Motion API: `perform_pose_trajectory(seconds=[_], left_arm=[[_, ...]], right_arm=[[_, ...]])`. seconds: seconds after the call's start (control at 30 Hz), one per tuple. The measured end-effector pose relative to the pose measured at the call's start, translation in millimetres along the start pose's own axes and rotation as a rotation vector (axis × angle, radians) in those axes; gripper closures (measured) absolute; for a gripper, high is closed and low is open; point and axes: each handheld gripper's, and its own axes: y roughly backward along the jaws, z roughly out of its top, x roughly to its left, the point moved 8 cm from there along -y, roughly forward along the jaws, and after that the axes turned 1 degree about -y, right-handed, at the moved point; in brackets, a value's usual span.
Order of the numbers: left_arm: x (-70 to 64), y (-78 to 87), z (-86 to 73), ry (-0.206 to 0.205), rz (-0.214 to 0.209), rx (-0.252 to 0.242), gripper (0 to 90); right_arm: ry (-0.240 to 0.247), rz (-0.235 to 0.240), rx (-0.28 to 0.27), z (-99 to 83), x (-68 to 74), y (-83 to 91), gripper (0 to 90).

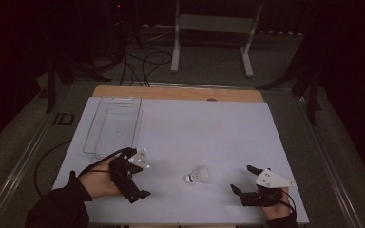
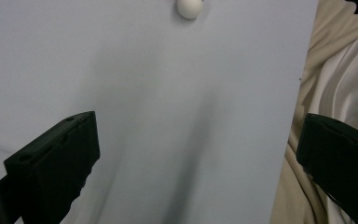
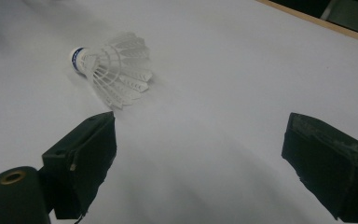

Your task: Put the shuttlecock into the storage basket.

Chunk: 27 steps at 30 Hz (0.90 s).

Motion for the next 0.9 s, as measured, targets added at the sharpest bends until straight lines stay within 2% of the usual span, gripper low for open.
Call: perform_pose_trajectory(seconds=[0.3, 0.47, 0.7, 0.9], left_arm=[[0.2, -4.0, 10.4, -0.008, -0.017, 0.001, 0.1], [-3.3, -6.5, 23.6, -0.040, -0.023, -0.004, 0.1], [-4.0, -9.8, 37.4, -0.042, -0.025, -0.014, 0.1], [-6.6, -13.4, 48.0, -0.062, -0.036, -0.018, 0.1]], right_arm=[[-0.001, 0.002, 0.002, -0.6, 0.3, -0.6, 9.9], [-0.001, 0.004, 0.003, -0.6, 0.7, -0.8, 9.9], [-0.006, 0.004, 0.001, -0.5, 0.6, -0.4, 9.9], [-0.005, 0.006, 0.001, -0.5, 0.7, -0.4, 9.9]])
